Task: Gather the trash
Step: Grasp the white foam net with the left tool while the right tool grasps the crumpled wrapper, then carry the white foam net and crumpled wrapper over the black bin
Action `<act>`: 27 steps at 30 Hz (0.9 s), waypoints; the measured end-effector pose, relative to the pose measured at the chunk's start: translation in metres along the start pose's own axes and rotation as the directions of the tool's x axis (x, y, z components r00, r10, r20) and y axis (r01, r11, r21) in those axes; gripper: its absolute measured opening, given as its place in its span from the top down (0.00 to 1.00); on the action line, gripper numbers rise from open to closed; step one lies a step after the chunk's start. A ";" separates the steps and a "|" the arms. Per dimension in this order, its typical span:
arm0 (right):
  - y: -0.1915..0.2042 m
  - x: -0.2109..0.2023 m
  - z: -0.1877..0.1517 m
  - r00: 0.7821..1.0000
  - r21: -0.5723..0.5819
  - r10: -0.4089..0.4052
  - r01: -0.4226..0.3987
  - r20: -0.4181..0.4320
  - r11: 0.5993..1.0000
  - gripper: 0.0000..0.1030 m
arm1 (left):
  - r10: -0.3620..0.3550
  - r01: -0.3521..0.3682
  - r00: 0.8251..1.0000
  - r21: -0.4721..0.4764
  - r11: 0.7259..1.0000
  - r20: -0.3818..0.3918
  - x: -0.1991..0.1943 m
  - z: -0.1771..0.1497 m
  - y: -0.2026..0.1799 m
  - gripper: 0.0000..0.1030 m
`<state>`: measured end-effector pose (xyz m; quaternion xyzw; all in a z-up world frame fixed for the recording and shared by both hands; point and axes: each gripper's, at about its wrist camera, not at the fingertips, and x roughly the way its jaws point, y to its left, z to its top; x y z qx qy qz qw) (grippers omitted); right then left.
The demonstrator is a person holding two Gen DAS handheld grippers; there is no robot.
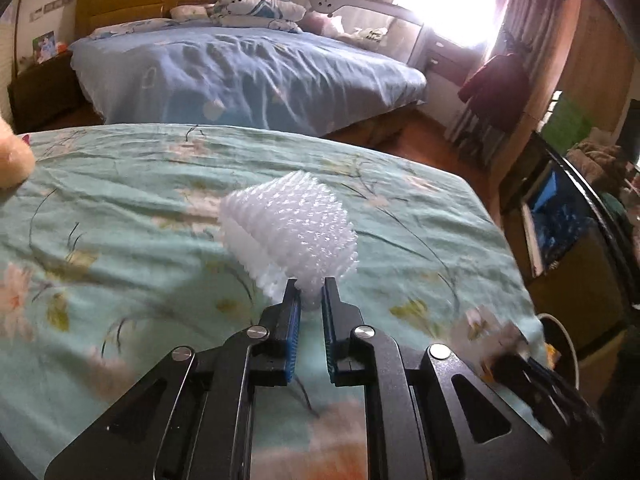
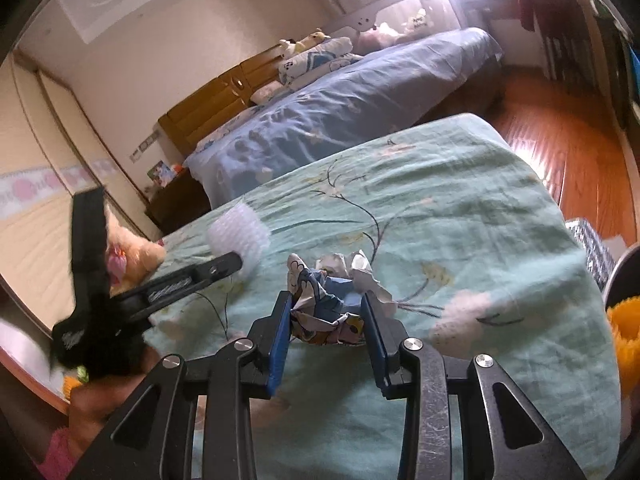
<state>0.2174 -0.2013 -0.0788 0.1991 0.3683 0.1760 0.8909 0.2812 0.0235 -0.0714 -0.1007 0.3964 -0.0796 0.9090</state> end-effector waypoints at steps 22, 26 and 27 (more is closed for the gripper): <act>0.007 -0.010 -0.021 0.997 -0.039 -0.045 0.043 -0.059 0.998 0.44 | -0.109 0.109 0.993 -0.004 0.994 -0.043 -0.083 -0.105 -0.032 0.91; 0.014 -0.010 -0.024 0.995 -0.073 -0.061 0.055 -0.074 0.996 0.50 | -0.111 0.111 0.993 0.005 0.994 -0.040 -0.088 -0.110 -0.034 0.91; 0.016 -0.012 -0.025 0.995 -0.077 -0.060 0.054 -0.075 0.996 0.53 | -0.113 0.113 0.993 0.008 0.994 -0.039 -0.090 -0.111 -0.035 0.91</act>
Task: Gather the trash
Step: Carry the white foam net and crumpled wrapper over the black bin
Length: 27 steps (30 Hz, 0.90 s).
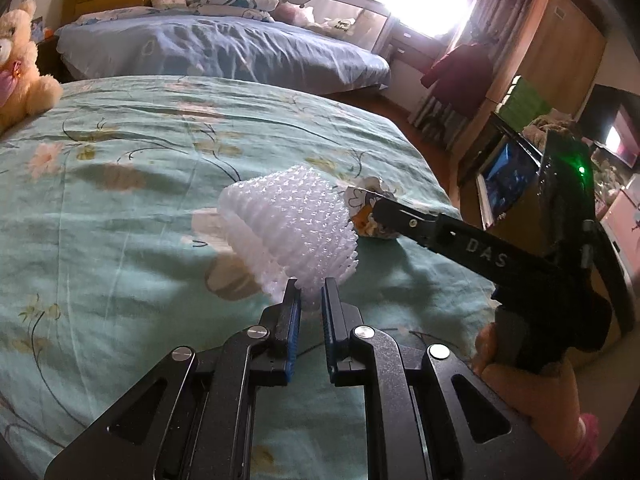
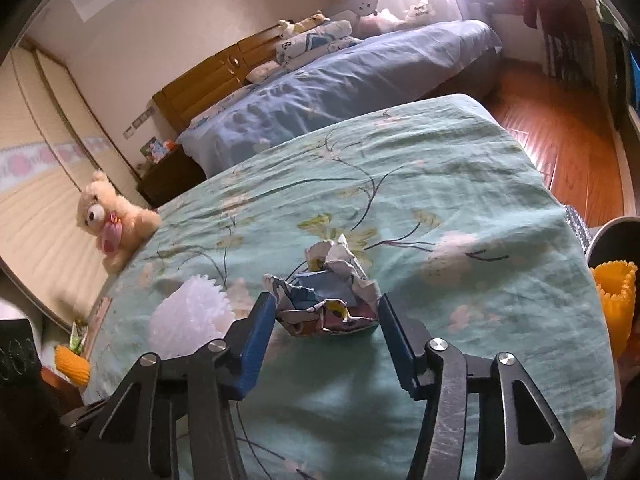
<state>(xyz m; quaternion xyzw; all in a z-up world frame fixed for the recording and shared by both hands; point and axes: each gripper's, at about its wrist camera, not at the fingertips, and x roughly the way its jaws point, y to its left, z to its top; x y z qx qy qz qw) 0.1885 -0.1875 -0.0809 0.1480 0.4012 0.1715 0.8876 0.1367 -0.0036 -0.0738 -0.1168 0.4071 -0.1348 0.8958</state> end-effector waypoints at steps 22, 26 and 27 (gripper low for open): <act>-0.019 -0.081 -0.019 0.996 0.039 0.005 -0.008 0.086 0.999 0.86 | -0.051 0.051 0.999 0.115 0.992 0.002 -0.012 -0.014 -0.046 0.91; -0.028 -0.097 -0.026 0.995 0.053 -0.010 0.004 0.102 0.999 0.86 | -0.046 0.046 0.999 0.155 0.987 -0.005 -0.011 -0.016 -0.060 0.91; -0.031 -0.101 -0.028 0.994 0.058 -0.015 0.009 0.107 0.998 0.86 | -0.045 0.046 0.999 0.164 0.985 -0.006 -0.012 -0.017 -0.064 0.91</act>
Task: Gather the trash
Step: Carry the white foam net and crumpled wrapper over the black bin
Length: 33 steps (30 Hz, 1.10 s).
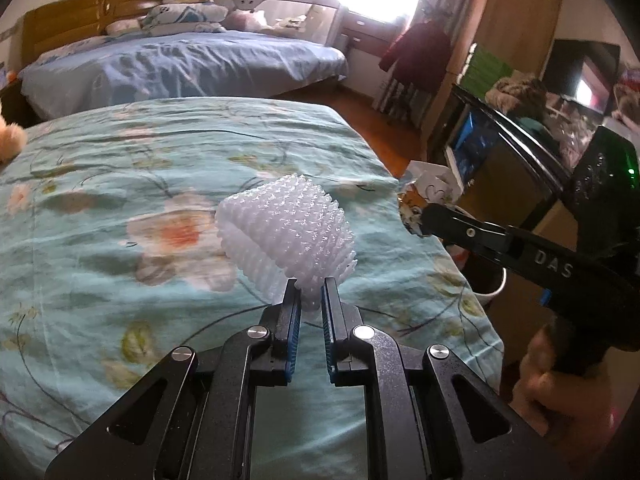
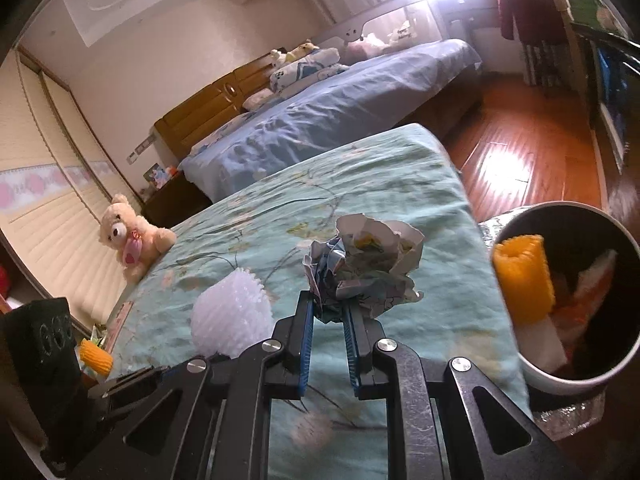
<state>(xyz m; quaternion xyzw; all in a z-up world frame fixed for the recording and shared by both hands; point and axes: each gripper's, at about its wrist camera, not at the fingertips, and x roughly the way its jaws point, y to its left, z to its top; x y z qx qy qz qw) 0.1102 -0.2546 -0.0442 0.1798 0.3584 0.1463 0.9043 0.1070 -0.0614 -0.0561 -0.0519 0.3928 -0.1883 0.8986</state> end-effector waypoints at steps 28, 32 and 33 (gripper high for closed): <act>-0.061 -0.051 -0.013 0.995 0.120 -0.085 0.078 0.060 0.990 0.86 | -0.074 0.080 0.996 0.129 0.988 -0.055 0.021 0.003 -0.070 0.91; -0.069 -0.056 -0.016 0.993 0.137 -0.101 0.092 0.061 0.986 0.86 | -0.085 0.093 0.995 0.142 0.985 -0.061 0.024 0.004 -0.079 0.91; -0.071 -0.057 -0.016 0.993 0.140 -0.104 0.095 0.061 0.986 0.86 | -0.089 0.097 0.994 0.146 0.985 -0.063 0.025 0.005 -0.082 0.91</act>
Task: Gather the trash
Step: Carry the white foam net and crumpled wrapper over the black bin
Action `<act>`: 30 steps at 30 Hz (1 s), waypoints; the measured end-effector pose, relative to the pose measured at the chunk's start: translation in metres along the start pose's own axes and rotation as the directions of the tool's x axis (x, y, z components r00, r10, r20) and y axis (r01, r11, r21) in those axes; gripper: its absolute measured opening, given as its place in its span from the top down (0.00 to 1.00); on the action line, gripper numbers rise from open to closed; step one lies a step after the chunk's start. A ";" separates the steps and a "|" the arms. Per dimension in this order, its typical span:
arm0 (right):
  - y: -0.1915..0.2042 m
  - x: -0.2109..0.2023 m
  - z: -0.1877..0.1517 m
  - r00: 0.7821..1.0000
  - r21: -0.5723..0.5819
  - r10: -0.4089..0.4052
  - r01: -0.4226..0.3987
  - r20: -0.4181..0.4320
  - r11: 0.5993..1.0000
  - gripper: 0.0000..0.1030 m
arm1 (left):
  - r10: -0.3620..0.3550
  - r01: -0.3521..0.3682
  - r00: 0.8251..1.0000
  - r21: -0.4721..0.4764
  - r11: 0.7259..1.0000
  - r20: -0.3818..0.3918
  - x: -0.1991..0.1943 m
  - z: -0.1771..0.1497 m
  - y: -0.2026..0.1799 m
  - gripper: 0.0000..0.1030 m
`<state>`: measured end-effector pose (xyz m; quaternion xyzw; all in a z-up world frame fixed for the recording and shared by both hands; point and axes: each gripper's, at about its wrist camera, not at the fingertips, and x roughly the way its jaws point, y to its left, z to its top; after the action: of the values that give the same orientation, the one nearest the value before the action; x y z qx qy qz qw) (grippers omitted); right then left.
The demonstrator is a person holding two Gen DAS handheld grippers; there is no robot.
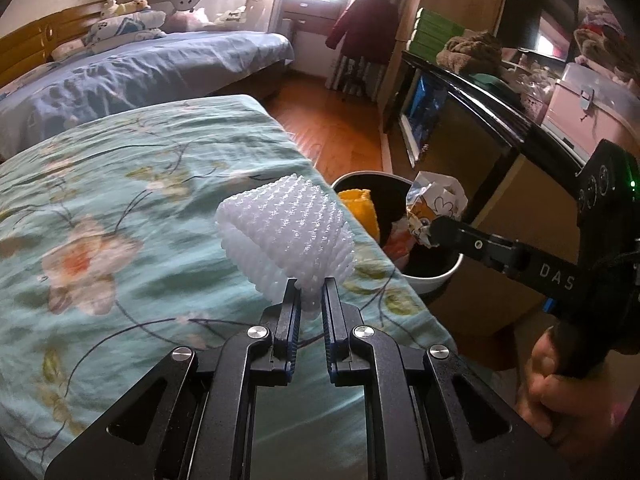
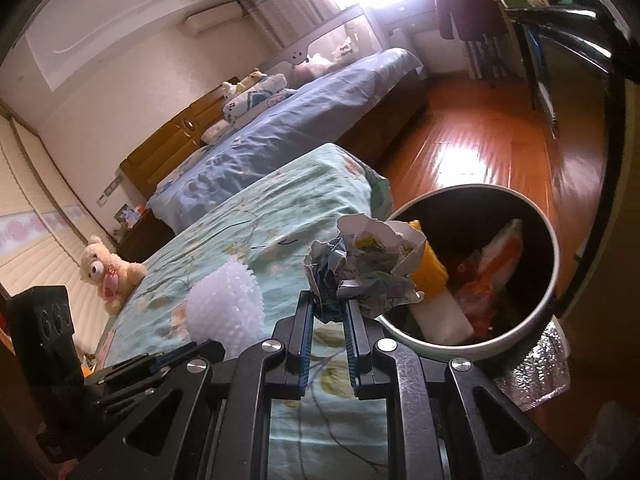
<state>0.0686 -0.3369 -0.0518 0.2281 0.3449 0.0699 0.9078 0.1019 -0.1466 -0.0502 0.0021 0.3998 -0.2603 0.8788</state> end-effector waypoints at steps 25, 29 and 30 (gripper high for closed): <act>-0.038 -0.011 0.006 0.998 0.054 -0.066 0.065 0.016 0.996 0.86 | -0.060 0.062 0.998 0.089 0.994 -0.031 0.027 0.019 -0.046 0.91; -0.042 -0.011 0.007 0.997 0.057 -0.075 0.074 0.013 0.996 0.86 | -0.062 0.066 0.997 0.098 0.993 -0.041 0.034 0.021 -0.051 0.91; -0.043 -0.010 0.007 0.997 0.057 -0.078 0.077 0.012 0.995 0.86 | -0.061 0.066 0.997 0.103 0.993 -0.044 0.035 0.022 -0.053 0.91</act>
<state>0.0643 -0.3810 -0.0611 0.2407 0.3488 0.0232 0.9055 0.1122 -0.2128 -0.0497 0.0405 0.4034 -0.3084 0.8605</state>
